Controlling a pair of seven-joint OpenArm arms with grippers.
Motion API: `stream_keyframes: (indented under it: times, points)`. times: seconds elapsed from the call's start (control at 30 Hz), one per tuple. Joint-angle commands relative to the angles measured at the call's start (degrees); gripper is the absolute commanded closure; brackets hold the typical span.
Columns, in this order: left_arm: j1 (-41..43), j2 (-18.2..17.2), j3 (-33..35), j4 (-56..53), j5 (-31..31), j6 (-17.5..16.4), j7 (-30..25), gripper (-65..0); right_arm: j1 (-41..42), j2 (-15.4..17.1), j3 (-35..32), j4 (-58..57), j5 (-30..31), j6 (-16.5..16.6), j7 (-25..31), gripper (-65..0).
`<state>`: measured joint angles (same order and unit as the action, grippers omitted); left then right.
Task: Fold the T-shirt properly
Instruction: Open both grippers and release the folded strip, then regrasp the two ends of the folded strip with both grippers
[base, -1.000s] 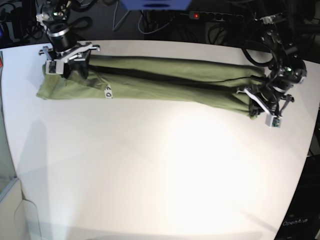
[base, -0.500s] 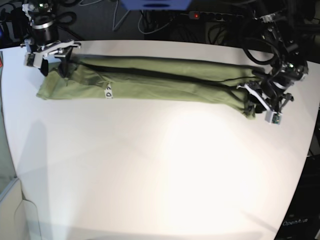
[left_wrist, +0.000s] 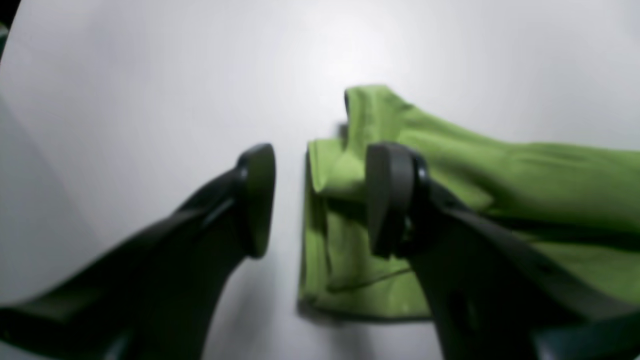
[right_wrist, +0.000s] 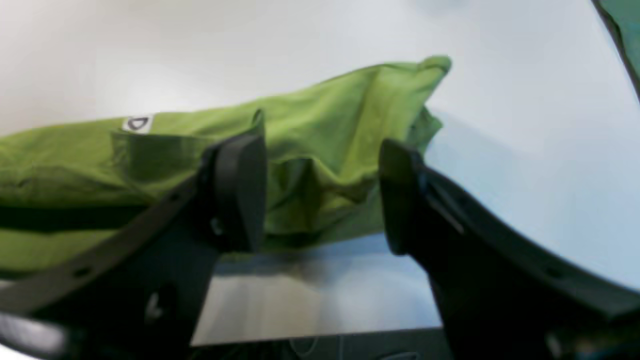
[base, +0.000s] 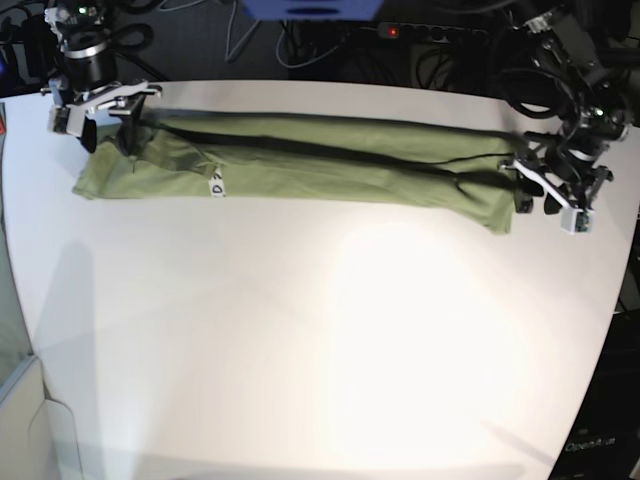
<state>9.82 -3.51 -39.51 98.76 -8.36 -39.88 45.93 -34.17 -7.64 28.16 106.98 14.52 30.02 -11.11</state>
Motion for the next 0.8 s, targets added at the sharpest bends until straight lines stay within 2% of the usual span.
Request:
stream_keyframes:
  times: [0.0, 0.27, 0.37, 0.53, 0.77]
  points:
    - [-1.0, -0.7, -0.1, 0.9, -0.7, -0.1, -1.5, -28.2, -0.2, 0.3, 0.1, 1.0, 0.8, 0.2, 1.4, -35.7]
    - [-5.1, -0.3, 0.3, 0.1, -0.5, -0.1, -1.4, -28.2, -0.2, 0.3, 0.1, 0.9, 0.6, 0.2, 1.1, -35.7]
    - [-7.8, -0.4, 0.3, -4.7, -0.2, -0.1, -1.4, -28.2, -0.2, 0.3, 0.1, 0.9, 0.6, 0.2, 1.1, -35.7]
    - [-10.8, -0.5, 0.2, -12.8, 3.9, -0.1, -2.1, -28.2, -0.2, 0.3, 0.1, 0.9, 0.6, 0.2, 1.1, -35.7]
    - [-12.3, -0.3, 0.3, -14.4, 4.3, -0.1, -2.1, -28.2, -0.2, 0.4, 0.1, 0.9, 0.6, 0.2, 1.1, -35.7]
